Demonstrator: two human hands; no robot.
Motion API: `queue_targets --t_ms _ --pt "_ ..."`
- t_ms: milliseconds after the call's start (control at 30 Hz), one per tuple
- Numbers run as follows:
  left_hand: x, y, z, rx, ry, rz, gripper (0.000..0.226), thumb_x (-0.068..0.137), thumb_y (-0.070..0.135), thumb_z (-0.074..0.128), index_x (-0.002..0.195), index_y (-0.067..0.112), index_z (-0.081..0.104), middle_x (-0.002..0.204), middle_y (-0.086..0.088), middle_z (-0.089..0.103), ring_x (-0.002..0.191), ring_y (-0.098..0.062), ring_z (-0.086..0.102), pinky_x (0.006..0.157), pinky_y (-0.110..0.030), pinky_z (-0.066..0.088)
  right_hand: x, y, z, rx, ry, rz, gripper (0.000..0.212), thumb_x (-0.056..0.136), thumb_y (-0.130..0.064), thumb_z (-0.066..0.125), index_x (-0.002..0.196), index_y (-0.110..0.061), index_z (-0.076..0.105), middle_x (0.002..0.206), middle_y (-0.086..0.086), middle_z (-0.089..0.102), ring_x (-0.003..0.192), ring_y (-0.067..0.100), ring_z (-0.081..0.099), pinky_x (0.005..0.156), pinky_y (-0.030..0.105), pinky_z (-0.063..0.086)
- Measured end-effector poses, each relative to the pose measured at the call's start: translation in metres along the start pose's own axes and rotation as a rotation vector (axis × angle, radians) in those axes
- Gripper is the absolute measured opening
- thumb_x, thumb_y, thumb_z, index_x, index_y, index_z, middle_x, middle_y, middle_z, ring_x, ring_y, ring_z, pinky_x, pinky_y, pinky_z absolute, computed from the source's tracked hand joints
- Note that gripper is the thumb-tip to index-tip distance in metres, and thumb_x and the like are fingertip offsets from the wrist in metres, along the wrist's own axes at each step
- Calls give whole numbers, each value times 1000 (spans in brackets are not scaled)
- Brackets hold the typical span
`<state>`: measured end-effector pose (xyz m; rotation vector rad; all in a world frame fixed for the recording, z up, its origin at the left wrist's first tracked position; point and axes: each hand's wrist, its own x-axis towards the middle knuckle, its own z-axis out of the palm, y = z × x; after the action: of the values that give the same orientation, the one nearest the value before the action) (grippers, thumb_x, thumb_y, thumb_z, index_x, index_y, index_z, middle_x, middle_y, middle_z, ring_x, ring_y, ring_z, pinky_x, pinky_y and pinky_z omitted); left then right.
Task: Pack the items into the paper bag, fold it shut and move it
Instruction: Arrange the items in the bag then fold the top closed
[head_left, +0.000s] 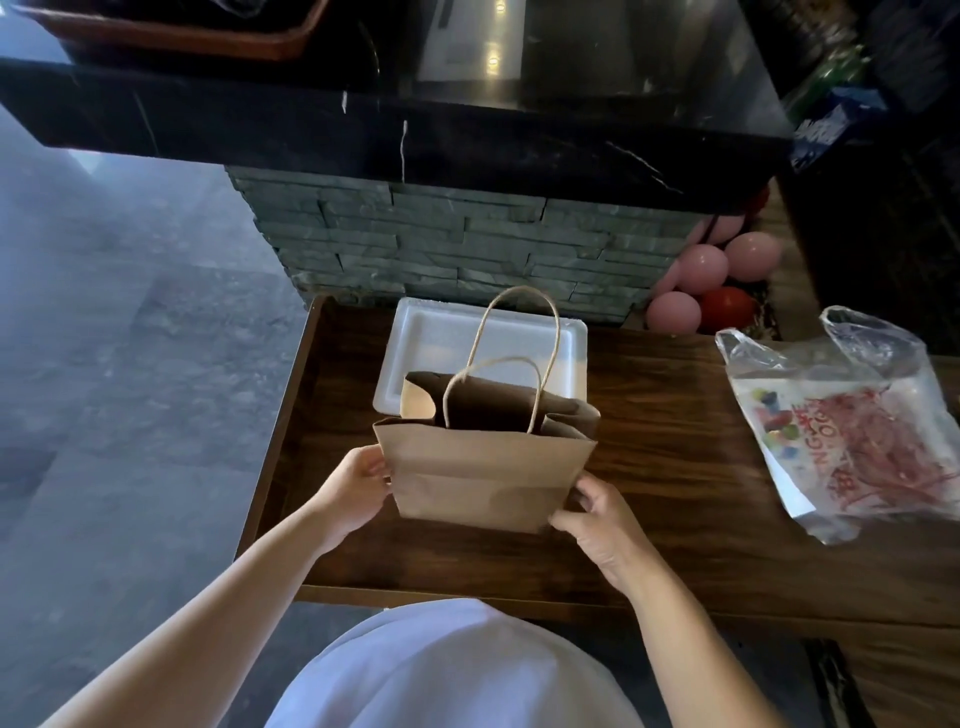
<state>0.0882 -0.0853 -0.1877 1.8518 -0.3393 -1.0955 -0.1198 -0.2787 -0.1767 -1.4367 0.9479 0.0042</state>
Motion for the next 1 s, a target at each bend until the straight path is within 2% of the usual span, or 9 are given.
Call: queue_targets --t_ms 167,233,367,467,633,767,833,933,1000 --pt "-10 -1 -12 129 -16 68 60 83 -14 64 97 44 67 93 20 76 98 5 66 72 -9 53 -4 -2 -8 37 -1 -17 33 78 -4 76 94 -32 73 98 -11 76 101 6 65 85 23 51" --pt "-11 3 -11 194 5 89 53 83 -11 68 103 38 66 94 19 73 95 1 66 80 -15 56 -5 -3 -8 47 6 -22 31 78 -4 77 97 -29 73 99 -6 76 101 9 66 90 29 52" --pt "-14 16 -15 358 114 157 40 81 5 77 118 20 68 104 8 71 97 -8 68 88 -31 58 -10 -10 -15 110 17 -78 37 77 -3 78 103 -28 72 101 -5 77 99 7 68 83 24 54" --pt "-15 19 -19 362 122 134 50 77 9 81 125 13 65 110 -2 72 101 -18 70 87 -41 60 -9 -14 -23 129 -12 -100 39 75 -7 80 107 -28 71 104 -5 76 99 6 68 79 22 54" --pt "-8 26 -4 403 74 140 28 76 7 80 103 10 74 101 -2 75 95 -18 71 81 -34 61 -2 -19 -7 0 -6 -113 35 75 -7 80 104 -24 71 103 -4 75 101 12 66 87 29 54" --pt "-6 31 -16 415 86 240 49 72 11 85 115 24 67 111 9 67 99 -9 67 79 -20 59 -4 -17 -20 40 11 -129 32 75 -6 80 101 -24 72 100 -3 76 100 12 68 89 31 56" --pt "-7 32 -22 383 111 312 55 71 11 86 114 34 62 117 13 62 100 0 65 76 -14 57 -5 -17 -24 19 53 -160 42 73 -5 82 109 -22 68 109 1 72 106 17 65 93 36 55" --pt "-6 34 -23 277 79 338 70 73 8 84 119 52 55 114 19 64 94 4 68 76 -13 56 -1 -19 -18 86 116 -210 81 66 2 85 129 -29 43 128 1 53 118 19 56 95 39 53" --pt "0 33 -24 212 66 319 59 75 5 82 119 38 63 109 17 69 97 -5 70 85 -23 58 4 -19 -13 101 80 -271 97 64 3 86 137 -32 33 132 -7 47 124 12 48 99 34 48"
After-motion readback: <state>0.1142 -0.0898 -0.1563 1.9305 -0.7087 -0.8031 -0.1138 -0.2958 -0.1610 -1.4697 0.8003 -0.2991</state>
